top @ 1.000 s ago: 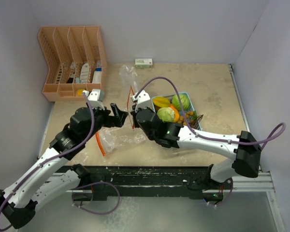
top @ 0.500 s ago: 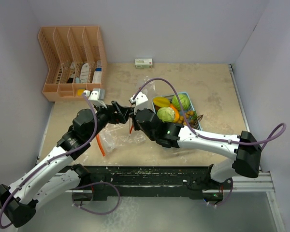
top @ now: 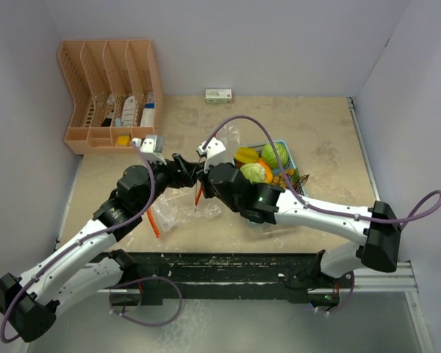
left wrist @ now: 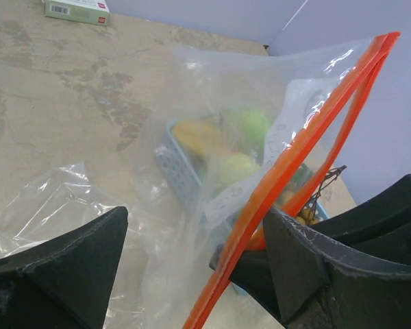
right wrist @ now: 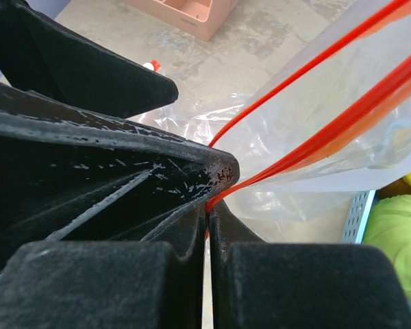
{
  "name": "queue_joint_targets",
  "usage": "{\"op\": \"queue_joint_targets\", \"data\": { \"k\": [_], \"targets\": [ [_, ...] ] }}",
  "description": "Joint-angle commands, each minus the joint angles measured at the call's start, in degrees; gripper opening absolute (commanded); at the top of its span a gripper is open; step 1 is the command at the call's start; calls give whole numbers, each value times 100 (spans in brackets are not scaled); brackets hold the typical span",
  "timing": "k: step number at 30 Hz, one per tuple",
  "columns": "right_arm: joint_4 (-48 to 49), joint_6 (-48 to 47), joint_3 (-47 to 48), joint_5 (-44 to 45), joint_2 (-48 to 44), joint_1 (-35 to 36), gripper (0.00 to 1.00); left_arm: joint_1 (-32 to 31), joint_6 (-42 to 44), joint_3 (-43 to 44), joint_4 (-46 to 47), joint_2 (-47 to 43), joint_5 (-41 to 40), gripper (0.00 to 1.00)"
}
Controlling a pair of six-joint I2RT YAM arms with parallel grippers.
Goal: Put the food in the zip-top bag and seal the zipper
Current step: Open the zipper of the food storage bag.
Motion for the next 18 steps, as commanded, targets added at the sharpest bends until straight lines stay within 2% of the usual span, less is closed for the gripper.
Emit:
{"op": "queue_joint_targets", "data": {
  "k": [1,12,16,18],
  "targets": [
    [-223,-68,420,-145,-182,-2,0,-32,62,-78,228,-36,-171,82],
    [-920,-238,687,-278,-153,1,0,-33,170,-72,11,179,-525,71],
    [-1012,-247,718,-465,-170,-1,0,-35,228,-90,105,177,-548,61],
    [-1074,-224,720,-508,-199,1,0,-39,278,-92,228,221,-484,51]
  ]
}}
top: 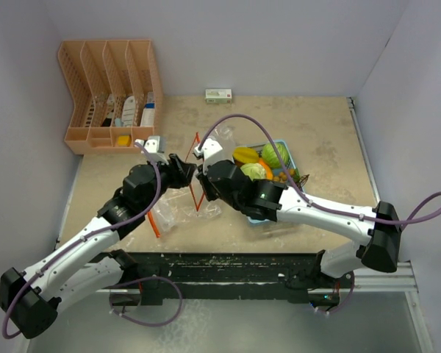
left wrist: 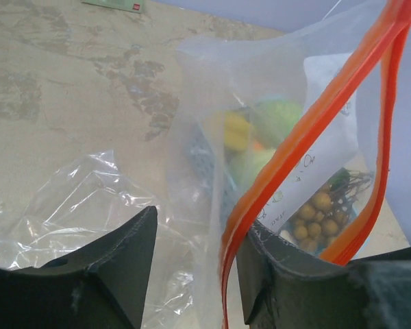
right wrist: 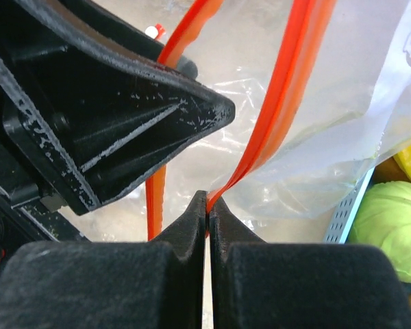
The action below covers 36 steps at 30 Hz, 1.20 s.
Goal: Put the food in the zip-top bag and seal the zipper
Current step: Open the zipper of the food storage bag.
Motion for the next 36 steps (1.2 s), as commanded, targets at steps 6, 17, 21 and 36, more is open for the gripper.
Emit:
{"op": "queue_joint_targets", "data": {
  "k": [6,17,21,36],
  "targets": [
    [-431,116,296,208,-281,0,0,-34,252,141,131,212,-49,0],
    [-1847,848,683,3001,-465,-6,0,-37,905,1323,-1878,-333,-718,0],
    [-2112,934,793,3674,-471,-28,0,-36,1168,1918,-2704,-122,-733,0],
    [-868,35,587,1705,-607,-635,31,-34,1573,2993,-3484,-461,-454,0]
  ]
}}
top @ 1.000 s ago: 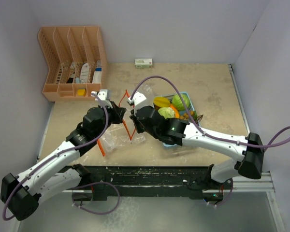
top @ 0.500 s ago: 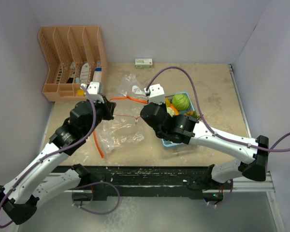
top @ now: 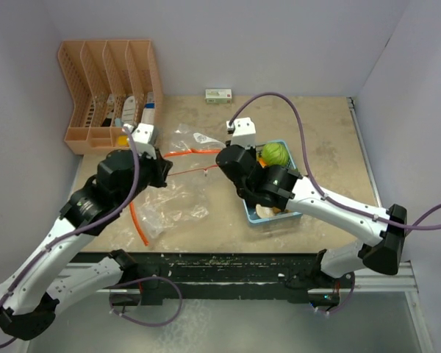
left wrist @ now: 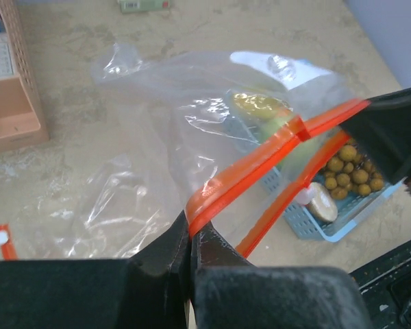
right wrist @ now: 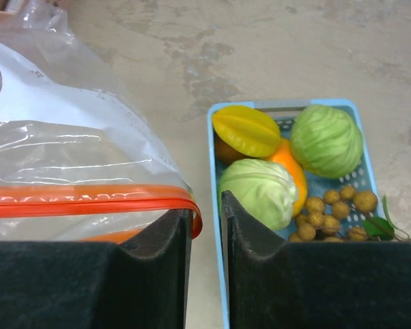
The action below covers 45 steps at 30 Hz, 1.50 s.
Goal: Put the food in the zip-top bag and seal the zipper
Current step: Open the zipper of the food storage bag, then pick up the fake vegetable from the bin.
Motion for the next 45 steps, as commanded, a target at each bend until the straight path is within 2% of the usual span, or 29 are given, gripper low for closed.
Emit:
{"op": "queue_joint_targets", "data": {
  "k": [1,3,6,12,18,21,23,25,27,29,32,35,36,40,45],
  "targets": [
    [1260,-1132,-397,-1479,-660,-176,37,56,450,706,-133,-439,-361,0],
    [1687,-1240,-579,-1962,-890,-169,43,51,572,964,-408,-407,-622,0],
    [1914,-1354,-663,-2044,-1056,-170,51,54,710,1207,-697,-392,-901,0],
    [2318,-1752,-816,-2806,-1348,-169,67,58,741,984,-300,-541,-825,0],
    [2744,-1874,-1009,-4553,-1854,-169,76,51,713,787,-358,-250,-1248,0],
    [2893,-1909,-1097,-5047,-2028,-169,80,58,725,749,-335,-130,-1358,0],
    [2994,-1876,-1163,-5160,-2129,-175,86,52,730,722,-266,-78,-1362,0],
    [3044,-1861,-1167,-5218,-2199,-176,87,56,739,694,-204,-38,-1340,0],
    [3002,-1848,-1142,-5136,-2239,-170,88,55,743,704,-202,12,-1352,0],
    [2837,-1760,-1105,-4688,-2272,-171,88,51,785,775,-257,42,-1404,0],
    [2510,-1419,-1113,-3385,-2325,-188,90,57,803,1033,-547,55,-1742,0],
    [1955,-936,-1107,-2160,-2274,-429,98,56,828,1303,-800,2,-2043,0],
    [1796,-790,-1095,-1992,-2227,-556,100,53,827,1356,-879,-11,-2131,0],
    [941,-262,-1002,-1807,-1897,-1044,100,55,792,1433,-1165,34,-2541,0],
    [446,121,-1004,-2309,-1210,-1724,100,52,644,1460,-1332,478,-2854,0]
  ]
}}
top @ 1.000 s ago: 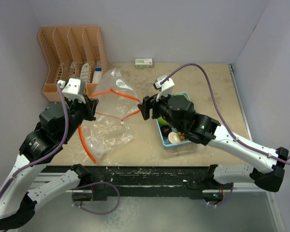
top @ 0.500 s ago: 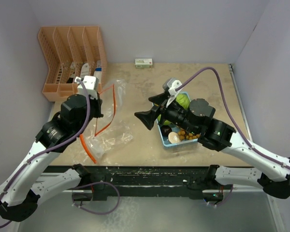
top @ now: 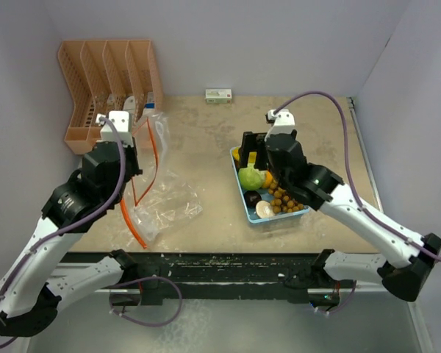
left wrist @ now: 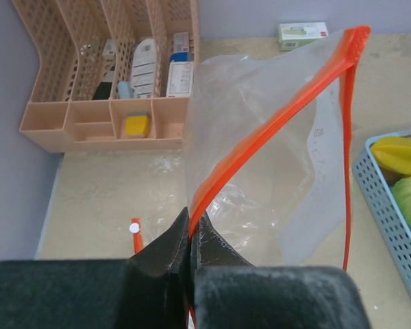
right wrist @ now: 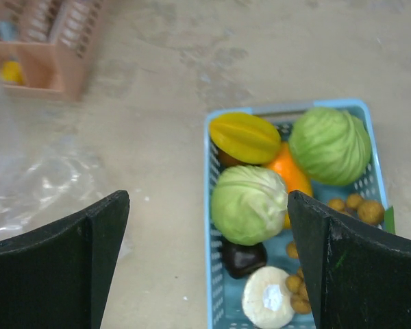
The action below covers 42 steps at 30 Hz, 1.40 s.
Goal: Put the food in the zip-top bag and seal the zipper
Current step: Pick up the fake vegetable from the bin.
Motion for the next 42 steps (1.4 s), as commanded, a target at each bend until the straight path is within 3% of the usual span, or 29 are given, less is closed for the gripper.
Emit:
{"op": "queue_joint_targets", "data": {
  "k": [1,12,18,37,39,42],
  "targets": [
    [-631,609,90,-198,614,-560,100,23,-118,198,-170,505,-420,0],
    [-49,843,-504,-895,1399,-1143,100,23,-559,-840,1369,1357,777,0],
    [293,946,-778,-1240,1754,-1223,100,27,-631,-1409,2041,1535,989,0],
    [496,1278,-1079,-1185,2419,-1237,99,26,-679,-1701,2328,1330,1196,0],
    [490,1281,-1079,-1171,2384,-1238,91,23,-677,-1705,2320,1293,1198,0],
    [401,1280,-1080,-1079,2182,-1238,66,25,-678,-1706,2310,1243,1198,0]
  ]
}}
